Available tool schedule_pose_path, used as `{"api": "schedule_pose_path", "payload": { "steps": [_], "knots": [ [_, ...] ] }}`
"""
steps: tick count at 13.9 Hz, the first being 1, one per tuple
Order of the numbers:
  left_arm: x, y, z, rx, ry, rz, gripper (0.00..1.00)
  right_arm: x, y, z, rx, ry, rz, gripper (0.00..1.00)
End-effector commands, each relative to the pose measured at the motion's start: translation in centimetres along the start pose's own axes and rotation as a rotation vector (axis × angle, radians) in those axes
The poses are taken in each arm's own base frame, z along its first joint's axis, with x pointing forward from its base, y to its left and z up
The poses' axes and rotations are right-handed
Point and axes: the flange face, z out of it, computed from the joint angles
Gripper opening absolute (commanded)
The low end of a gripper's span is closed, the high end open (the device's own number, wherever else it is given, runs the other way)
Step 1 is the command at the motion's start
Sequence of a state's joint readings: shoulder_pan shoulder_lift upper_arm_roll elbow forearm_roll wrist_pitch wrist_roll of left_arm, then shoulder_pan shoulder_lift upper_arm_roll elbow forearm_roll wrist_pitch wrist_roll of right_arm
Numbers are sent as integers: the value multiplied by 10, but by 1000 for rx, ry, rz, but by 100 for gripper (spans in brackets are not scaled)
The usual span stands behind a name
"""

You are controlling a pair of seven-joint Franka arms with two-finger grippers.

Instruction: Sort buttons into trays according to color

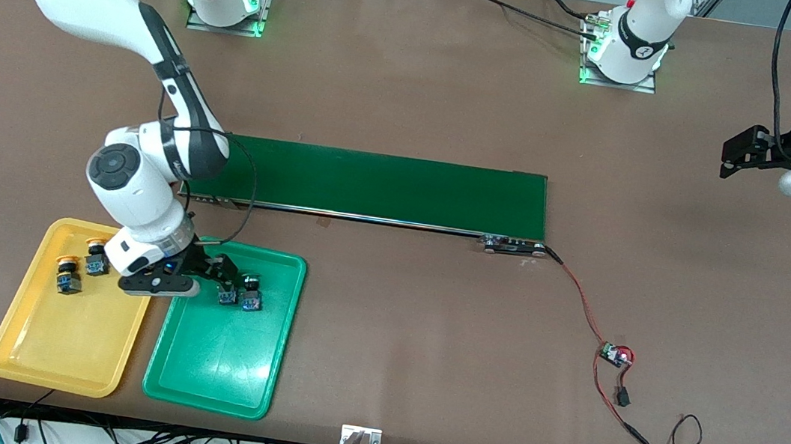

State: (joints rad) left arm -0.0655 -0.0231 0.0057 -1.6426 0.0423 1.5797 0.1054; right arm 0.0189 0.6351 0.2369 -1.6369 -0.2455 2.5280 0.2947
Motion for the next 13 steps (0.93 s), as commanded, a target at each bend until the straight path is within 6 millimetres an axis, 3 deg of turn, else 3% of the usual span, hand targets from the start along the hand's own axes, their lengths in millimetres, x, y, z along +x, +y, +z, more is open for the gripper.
{"api": "schedule_pose_path", "payload": {
  "steps": [1,5,9,11,13],
  "knots": [
    [0,-2,-6,19,-4,1,100,-4,10,-66,-66,-69,-6,100],
    [-1,-4,-6,17,-7,-4,100,-7,22,-162,-88,-139,66,100],
    [-1,-5,-6,17,-7,-5,100,-21,54,-250,-112,-201,128,100],
    [-1,-5,-6,17,-7,-5,100,-29,63,-292,-119,-228,102,100],
    [-1,-5,-5,16,-8,-7,100,-39,86,-319,-116,-246,114,100]
  ]
}}
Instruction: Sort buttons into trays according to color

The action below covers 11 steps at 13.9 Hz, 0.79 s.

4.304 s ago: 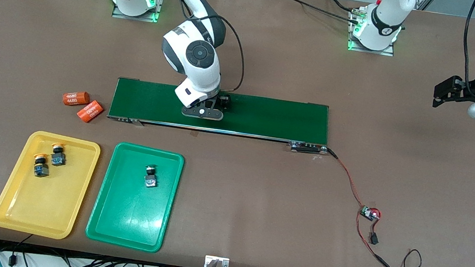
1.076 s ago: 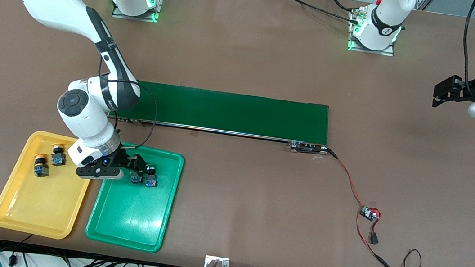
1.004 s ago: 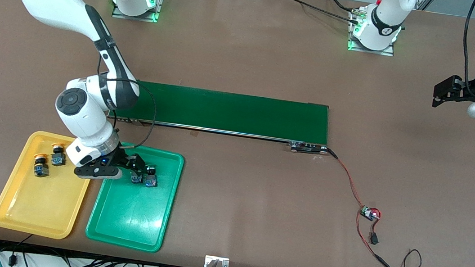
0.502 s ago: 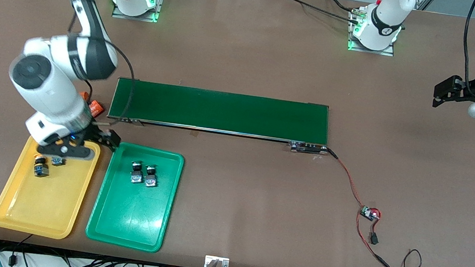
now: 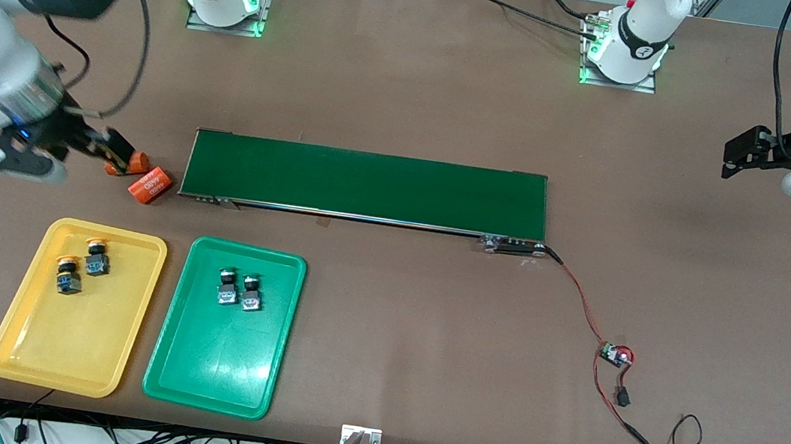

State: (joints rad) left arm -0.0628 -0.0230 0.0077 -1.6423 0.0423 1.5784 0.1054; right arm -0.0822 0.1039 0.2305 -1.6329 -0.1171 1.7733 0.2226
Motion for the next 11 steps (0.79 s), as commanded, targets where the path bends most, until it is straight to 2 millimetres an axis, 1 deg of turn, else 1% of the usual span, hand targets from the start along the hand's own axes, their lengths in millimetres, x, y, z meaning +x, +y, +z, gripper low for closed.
{"api": "schedule_pose_path", "payload": {
  "steps": [1,2,3,4,5,7,9,11],
  "knots": [
    [-1,-3,-5,17,-7,-2,100,-23,38,-28,7,-53,-10,100],
    [-1,-3,-5,17,-7,-2,100,-30,49,-38,3,-56,-42,100],
    [-1,-3,-5,17,-7,-2,100,-33,53,-41,2,-62,-74,100],
    [-1,-3,-5,17,-7,-2,100,-40,67,-45,1,-87,-76,100],
    [-1,-3,-5,17,-9,-2,100,-46,71,-48,1,-109,-72,100],
    [-1,-3,-5,17,-9,-2,100,-54,73,-55,-5,-173,-52,100],
    [-1,-3,-5,17,-7,-2,100,-57,73,-55,-6,-204,-47,100],
    [-1,-3,-5,17,-9,-2,100,-56,76,-52,4,-210,-40,100]
  ]
}}
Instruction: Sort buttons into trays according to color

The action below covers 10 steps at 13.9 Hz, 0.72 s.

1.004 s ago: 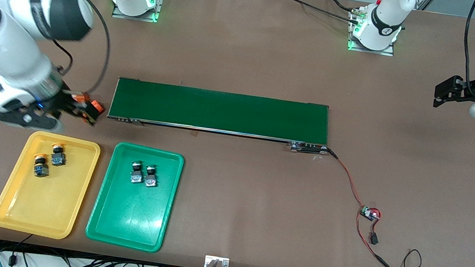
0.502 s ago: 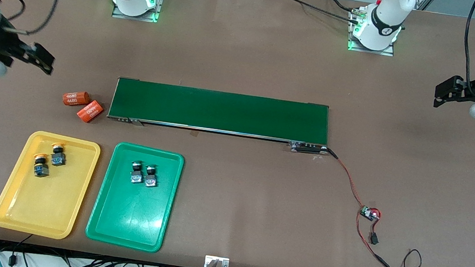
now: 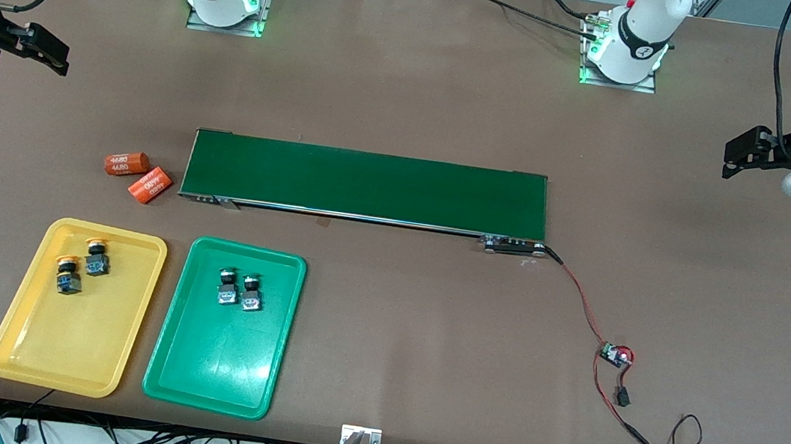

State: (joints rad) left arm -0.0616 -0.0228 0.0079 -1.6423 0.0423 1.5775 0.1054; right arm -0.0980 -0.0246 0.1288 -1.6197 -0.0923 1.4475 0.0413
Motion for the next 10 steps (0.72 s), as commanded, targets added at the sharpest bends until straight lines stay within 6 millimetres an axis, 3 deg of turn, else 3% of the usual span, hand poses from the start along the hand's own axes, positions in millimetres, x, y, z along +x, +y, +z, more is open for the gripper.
{"api": "schedule_pose_path", "payload": {
  "steps": [1,3,6,10],
  "knots": [
    [-1,-2,-5,17,-7,0,100,-2,5,-4,49,-12,11,100],
    [-1,-2,-5,17,-7,0,100,-4,11,-3,73,-20,23,100],
    [-1,-2,-5,17,-7,0,100,-4,-2,-4,69,-15,-1,100],
    [-1,-2,-5,17,-10,0,100,-2,-3,-2,69,-18,-3,100]
  ]
}}
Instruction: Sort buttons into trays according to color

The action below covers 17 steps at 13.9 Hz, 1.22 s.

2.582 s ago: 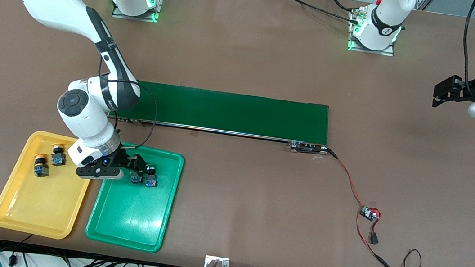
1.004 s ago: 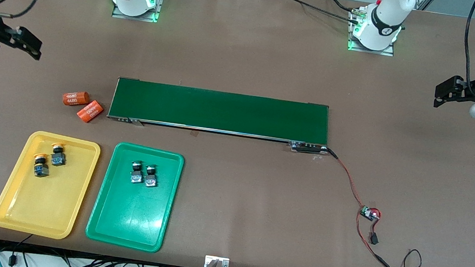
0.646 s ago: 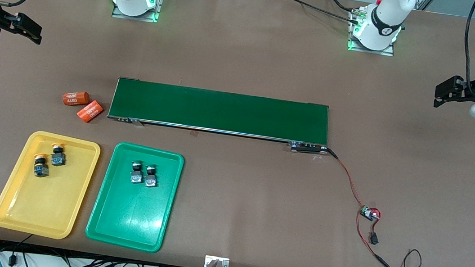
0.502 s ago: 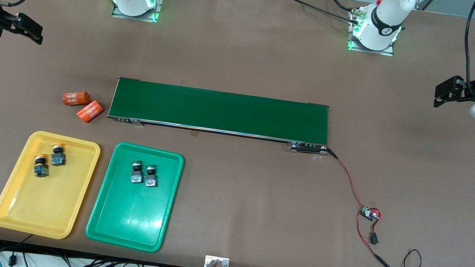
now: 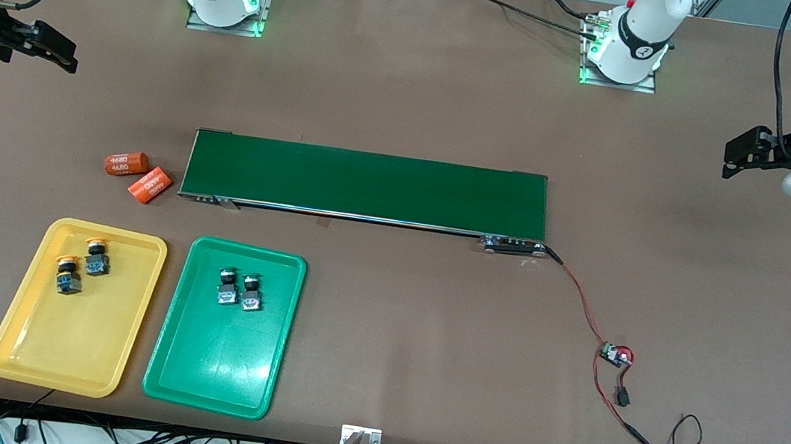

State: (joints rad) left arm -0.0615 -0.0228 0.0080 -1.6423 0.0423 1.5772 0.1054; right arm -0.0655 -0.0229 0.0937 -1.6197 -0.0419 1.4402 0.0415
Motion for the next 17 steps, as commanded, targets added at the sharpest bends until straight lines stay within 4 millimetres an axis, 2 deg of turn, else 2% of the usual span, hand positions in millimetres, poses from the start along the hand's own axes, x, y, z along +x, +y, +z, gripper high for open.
{"api": "schedule_pose_path", "payload": {
  "steps": [1,8,12,17],
  "knots": [
    [-1,-2,-5,17,-10,0,100,0,1,-1,20,-8,1,100],
    [-1,-3,-5,18,-10,-2,100,8,-13,1,61,15,-21,100],
    [-1,-3,-5,16,-12,-2,100,7,-43,-1,52,24,-73,100],
    [-1,-3,-5,16,-12,-2,100,7,-46,0,49,20,-53,100]
  ]
}}
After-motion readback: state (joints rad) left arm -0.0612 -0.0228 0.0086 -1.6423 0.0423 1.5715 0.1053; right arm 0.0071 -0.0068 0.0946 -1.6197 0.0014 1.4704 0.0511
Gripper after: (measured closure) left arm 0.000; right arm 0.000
